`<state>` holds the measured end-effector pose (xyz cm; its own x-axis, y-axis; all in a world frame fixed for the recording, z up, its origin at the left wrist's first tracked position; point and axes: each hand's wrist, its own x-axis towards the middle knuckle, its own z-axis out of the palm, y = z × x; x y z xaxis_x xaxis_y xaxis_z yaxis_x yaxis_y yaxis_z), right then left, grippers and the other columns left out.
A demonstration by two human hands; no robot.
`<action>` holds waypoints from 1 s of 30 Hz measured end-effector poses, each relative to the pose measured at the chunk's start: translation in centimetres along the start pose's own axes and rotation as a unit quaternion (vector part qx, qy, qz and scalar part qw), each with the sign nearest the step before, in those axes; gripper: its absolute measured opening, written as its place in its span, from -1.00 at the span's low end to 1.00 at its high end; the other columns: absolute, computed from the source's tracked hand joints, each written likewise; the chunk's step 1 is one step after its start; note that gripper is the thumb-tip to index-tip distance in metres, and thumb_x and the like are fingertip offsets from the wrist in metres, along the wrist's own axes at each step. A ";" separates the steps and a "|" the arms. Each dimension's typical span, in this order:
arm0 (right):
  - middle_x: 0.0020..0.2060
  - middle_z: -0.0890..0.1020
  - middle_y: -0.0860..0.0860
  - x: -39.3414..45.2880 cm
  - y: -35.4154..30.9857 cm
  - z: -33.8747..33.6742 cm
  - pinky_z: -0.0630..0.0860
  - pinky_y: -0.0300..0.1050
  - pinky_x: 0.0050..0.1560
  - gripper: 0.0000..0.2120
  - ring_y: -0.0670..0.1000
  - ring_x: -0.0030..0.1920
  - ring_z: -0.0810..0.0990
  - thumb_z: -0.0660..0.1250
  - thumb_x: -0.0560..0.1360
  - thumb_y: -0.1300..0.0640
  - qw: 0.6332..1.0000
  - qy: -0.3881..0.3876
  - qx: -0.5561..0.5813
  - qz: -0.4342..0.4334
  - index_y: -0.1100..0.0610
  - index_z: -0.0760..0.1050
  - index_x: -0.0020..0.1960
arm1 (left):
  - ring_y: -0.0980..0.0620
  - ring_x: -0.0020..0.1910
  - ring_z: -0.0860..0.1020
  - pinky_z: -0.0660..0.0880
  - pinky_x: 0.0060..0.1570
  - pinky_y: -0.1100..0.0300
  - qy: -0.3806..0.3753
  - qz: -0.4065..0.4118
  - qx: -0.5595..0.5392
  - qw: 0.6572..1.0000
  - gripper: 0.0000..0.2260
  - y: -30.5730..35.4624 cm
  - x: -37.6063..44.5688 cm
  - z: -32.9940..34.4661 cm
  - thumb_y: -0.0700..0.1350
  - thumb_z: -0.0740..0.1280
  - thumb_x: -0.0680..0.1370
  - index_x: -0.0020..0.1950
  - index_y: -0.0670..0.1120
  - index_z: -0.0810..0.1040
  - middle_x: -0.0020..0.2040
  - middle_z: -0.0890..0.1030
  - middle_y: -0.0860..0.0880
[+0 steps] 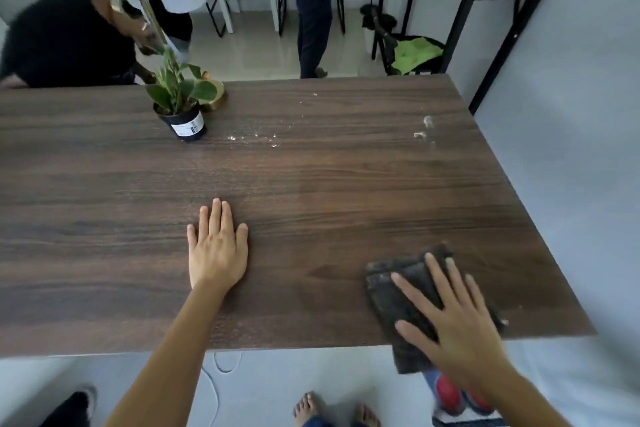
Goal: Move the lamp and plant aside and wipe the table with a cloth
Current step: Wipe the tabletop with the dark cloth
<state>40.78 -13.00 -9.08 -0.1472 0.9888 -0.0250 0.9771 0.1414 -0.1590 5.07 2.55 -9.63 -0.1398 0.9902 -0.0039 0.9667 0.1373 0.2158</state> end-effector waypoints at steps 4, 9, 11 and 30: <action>0.54 0.11 0.24 3.3 8.8 -2.5 0.09 0.40 0.40 -0.38 0.40 0.49 0.08 -0.14 0.47 -0.42 0.968 -0.020 -0.016 0.249 -0.35 -0.02 0.51 | -0.05 0.55 -0.11 -0.13 0.49 -0.09 -0.004 -0.001 0.005 1.000 -0.46 0.1 0.3 0.2 0.10 -0.06 0.63 0.56 -0.11 -0.01 0.58 -0.01 -0.03; 0.55 -0.19 0.27 17.4 2.2 -2.4 -0.27 0.41 0.40 -0.27 0.45 0.49 -0.23 -0.21 0.39 -0.56 0.958 -0.054 0.024 0.281 -0.37 -0.15 0.51 | -0.05 0.55 -0.12 -0.13 0.49 -0.10 -0.010 -0.003 0.009 1.000 -0.46 0.1 0.2 0.0 0.10 -0.07 0.63 0.56 -0.10 -0.03 0.58 -0.03 -0.02; 0.55 -0.21 0.27 18.9 -4.9 -0.7 -0.30 0.42 0.39 -0.24 0.43 0.49 -0.27 -0.22 0.37 -0.59 0.982 -0.063 0.031 0.175 -0.37 -0.17 0.50 | -0.05 0.55 -0.12 -0.14 0.49 -0.09 -0.013 -0.003 0.009 1.000 -0.46 0.1 0.3 -0.1 0.10 -0.07 0.63 0.56 -0.10 -0.03 0.58 -0.03 -0.02; 0.47 0.24 0.36 2.7 2.2 -0.6 0.10 0.40 0.42 -0.36 0.45 0.46 0.14 -0.05 0.51 -0.27 0.934 0.081 0.011 0.348 -0.03 0.32 0.50 | -0.05 0.55 -0.09 -0.11 0.49 -0.13 -0.007 0.016 0.005 1.000 -0.47 -0.1 0.3 0.3 0.07 -0.05 0.63 0.56 -0.13 0.01 0.58 0.00 -0.05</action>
<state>42.60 -10.04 -8.92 0.5489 0.8356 0.0194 0.8242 -0.5372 -0.1793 4.96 2.84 -9.92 -0.1056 0.9944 -0.0104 0.9727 0.1055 0.2067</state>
